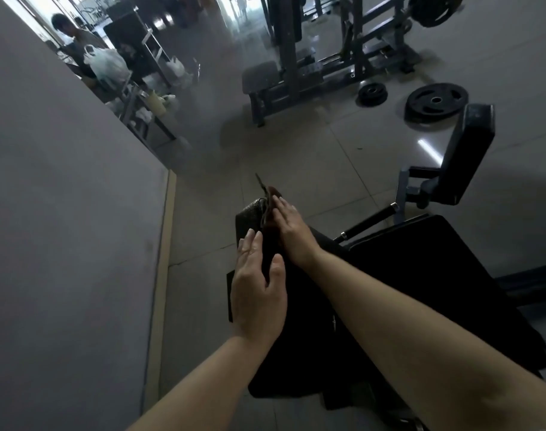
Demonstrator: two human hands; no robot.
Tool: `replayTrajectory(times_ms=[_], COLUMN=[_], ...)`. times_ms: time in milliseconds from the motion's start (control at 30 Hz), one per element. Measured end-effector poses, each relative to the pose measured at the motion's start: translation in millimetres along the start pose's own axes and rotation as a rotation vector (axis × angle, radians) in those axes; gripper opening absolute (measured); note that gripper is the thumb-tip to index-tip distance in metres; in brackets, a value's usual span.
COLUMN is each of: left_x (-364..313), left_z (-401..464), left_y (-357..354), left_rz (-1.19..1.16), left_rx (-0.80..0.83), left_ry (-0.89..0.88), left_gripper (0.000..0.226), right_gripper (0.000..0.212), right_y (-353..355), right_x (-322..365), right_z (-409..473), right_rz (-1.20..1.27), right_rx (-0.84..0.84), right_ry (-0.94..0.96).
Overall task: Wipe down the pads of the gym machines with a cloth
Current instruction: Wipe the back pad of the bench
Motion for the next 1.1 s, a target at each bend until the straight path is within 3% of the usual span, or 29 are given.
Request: replayTrajectory(times_ms=[67,167,400,533,667,800,867,967,1100], left_x=[3.3,4.4,6.5,2.5,0.6,1.3,5.0,5.4,0.5], left_z=[1.8,3.0,-2.2,-3.1,-10.6,-11.9,-13.0,-12.3,-0.3], left_y=[-3.4,-3.4,5.6,12.2,18.7,22.2,23.3,18.2,1.5], left_rz=[0.077,0.103,-0.143,-0.26,-0.342,-0.376,-0.371,-0.341,0.032], left_rx=[0.003,-0.016,-0.081,-0.142,-0.166,-0.182,-0.174,-0.103,0.03], left_ry=[0.013,0.037,0.076,0.077,0.109,0.135,0.158,0.171,0.109], left_gripper=[0.052,0.049,0.038,0.046,0.061,0.069,0.063,0.056,0.052], right_gripper=[0.045,0.052,0.071,0.076,0.059,0.065,0.067,0.062,0.055], right_y=[4.8,1.6,-15.3,-11.3,6.0,0.0,-9.8,-22.2,-20.9], right_x=[-2.0,-9.3,-46.3,-22.8,1.5,13.1,10.2,-23.9,-32.4], right_z=[15.3,-20.1,-190.1,-129.3,-28.6,-69.4,-132.8,-204.4,-198.7], right_rz=[0.099,0.058,-0.026,-0.014,0.06,-0.052,-0.085,-0.065,-0.081], right_rx=[-0.006,-0.038,0.087,-0.016,-0.044,-0.074,-0.089,-0.023,0.012], right_ry=[-0.065,0.071,0.141,0.097,-0.068,0.066,0.223,0.268,0.223])
Point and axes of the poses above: each hand's wrist, its own z-axis towards the middle knuckle, its own y-axis out of the back of the hand, x = y × z, the point moved 8 cm from there along z, towards the middle knuckle, and after that the axes turned 9 degrees about -y, right-handed, at the moved point
